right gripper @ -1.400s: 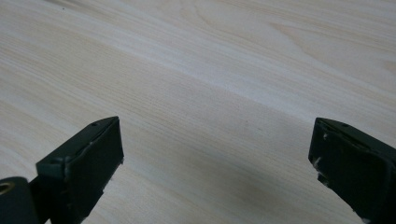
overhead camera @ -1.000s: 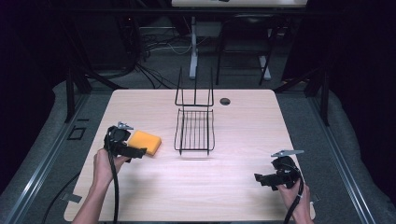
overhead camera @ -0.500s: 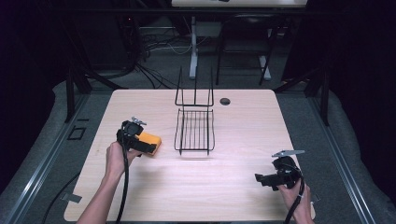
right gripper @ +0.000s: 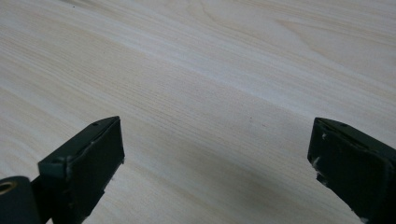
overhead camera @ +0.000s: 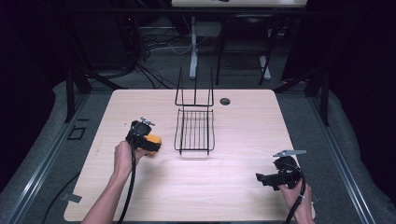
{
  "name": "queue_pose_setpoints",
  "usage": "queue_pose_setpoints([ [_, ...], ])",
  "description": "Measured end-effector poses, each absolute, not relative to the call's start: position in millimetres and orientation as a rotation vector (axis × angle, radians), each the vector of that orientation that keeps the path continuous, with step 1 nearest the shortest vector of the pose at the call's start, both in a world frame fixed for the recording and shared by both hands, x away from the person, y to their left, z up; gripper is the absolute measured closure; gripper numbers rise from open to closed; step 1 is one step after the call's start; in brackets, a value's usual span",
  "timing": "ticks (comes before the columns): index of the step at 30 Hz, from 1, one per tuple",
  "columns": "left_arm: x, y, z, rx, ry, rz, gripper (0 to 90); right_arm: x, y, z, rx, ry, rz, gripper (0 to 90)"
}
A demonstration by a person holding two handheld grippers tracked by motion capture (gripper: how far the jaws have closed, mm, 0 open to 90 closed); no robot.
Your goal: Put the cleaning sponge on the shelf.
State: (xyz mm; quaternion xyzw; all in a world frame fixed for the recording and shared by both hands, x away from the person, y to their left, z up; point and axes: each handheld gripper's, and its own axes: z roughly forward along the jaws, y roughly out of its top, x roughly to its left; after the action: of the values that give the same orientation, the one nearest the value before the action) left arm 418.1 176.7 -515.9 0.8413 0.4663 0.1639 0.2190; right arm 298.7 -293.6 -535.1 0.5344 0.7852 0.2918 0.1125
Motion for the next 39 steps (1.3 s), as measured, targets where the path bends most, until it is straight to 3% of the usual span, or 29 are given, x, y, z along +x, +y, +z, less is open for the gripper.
queue_pose_setpoints([
  [27,424,172,-535,2.355,1.327,0.423,41.4,298,-294,-535,1.57,2.297,0.845,3.7],
  [39,424,171,-541,2.361,1.347,0.471,50.8,298,-293,-535,1.571,2.293,0.833,4.1],
])
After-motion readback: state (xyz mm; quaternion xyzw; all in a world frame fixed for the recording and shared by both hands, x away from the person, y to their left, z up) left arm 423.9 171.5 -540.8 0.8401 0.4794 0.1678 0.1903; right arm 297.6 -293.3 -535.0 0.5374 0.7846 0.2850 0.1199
